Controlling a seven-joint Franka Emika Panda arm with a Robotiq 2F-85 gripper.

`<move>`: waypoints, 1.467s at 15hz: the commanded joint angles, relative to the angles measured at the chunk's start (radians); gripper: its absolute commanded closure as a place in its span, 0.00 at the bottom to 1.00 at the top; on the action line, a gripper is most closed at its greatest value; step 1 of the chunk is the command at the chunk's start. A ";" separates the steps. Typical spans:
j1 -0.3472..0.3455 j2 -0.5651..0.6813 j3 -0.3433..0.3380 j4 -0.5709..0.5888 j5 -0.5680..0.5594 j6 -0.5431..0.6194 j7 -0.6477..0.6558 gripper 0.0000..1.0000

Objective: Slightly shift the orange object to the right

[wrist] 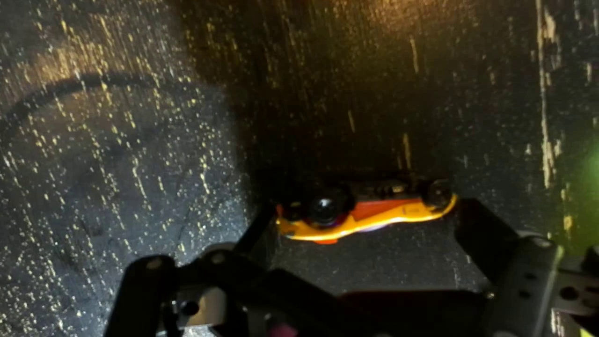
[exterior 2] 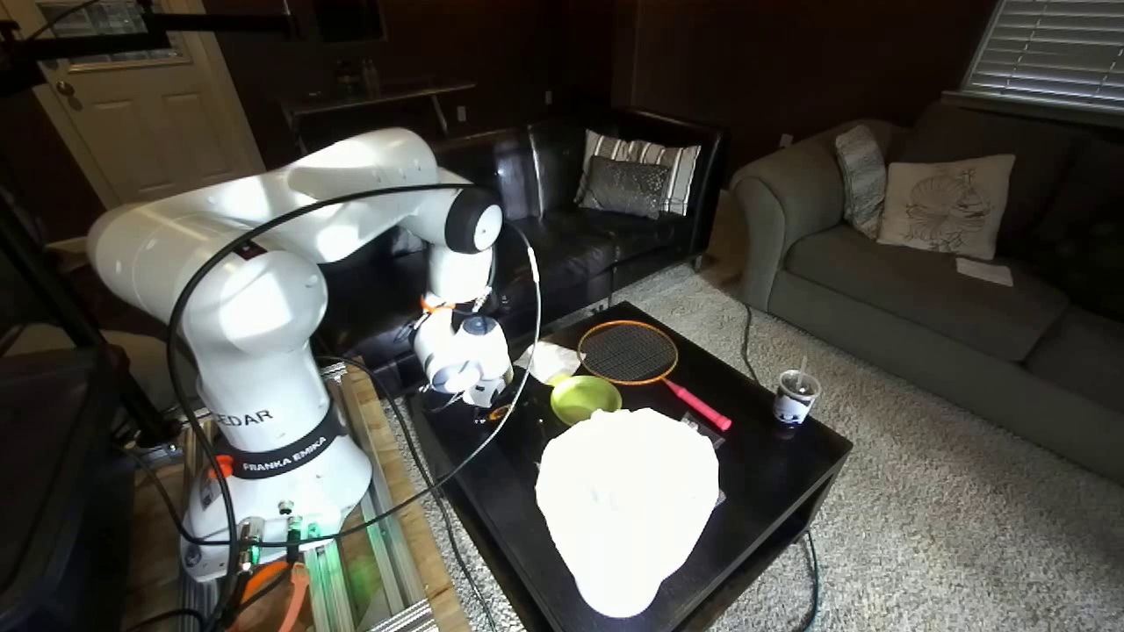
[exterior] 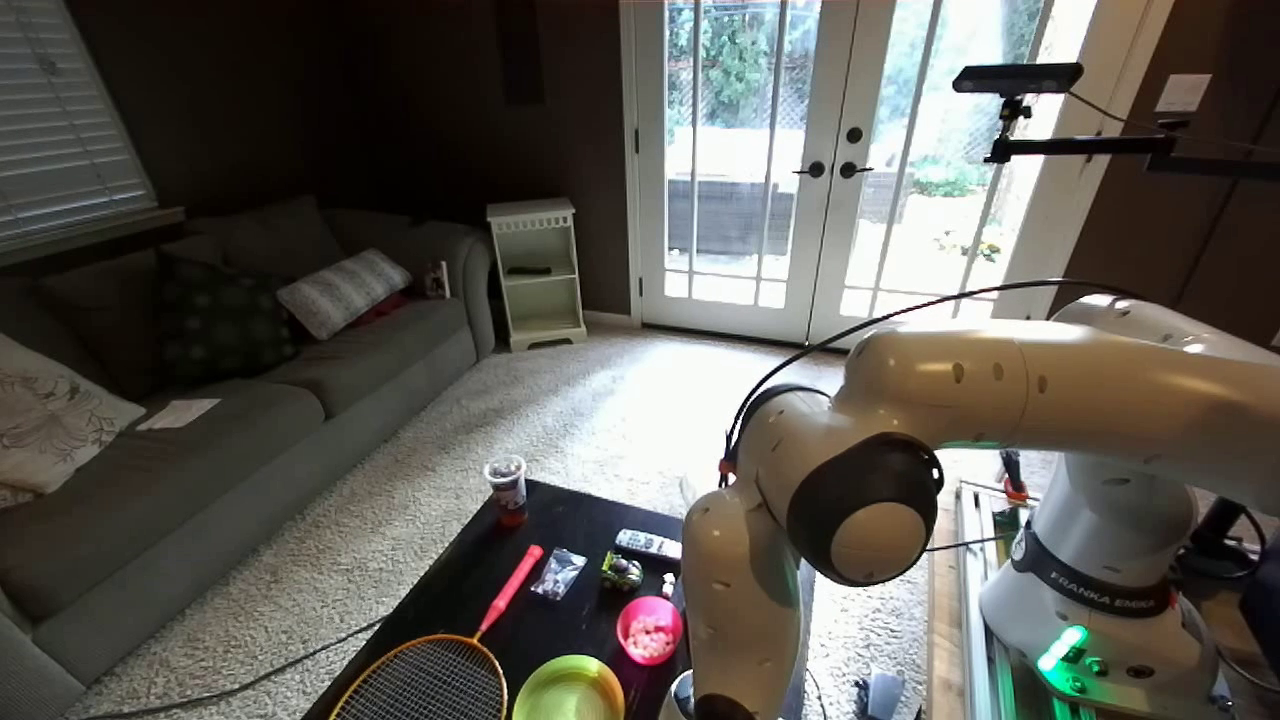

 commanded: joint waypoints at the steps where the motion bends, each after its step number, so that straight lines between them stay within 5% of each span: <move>1: 0.047 -0.006 -0.033 0.028 0.055 -0.037 -0.039 0.00; 2: 0.054 -0.007 -0.039 0.029 0.059 -0.040 -0.042 0.19; 6: 0.086 -0.013 -0.063 0.034 0.081 -0.049 -0.048 0.47; 7: 0.093 -0.015 -0.068 0.035 0.089 -0.049 -0.052 0.12; 10: 0.113 -0.023 -0.087 0.033 0.108 -0.055 -0.060 0.03; 22: 0.246 -0.037 -0.214 0.070 0.096 -0.183 -0.142 0.00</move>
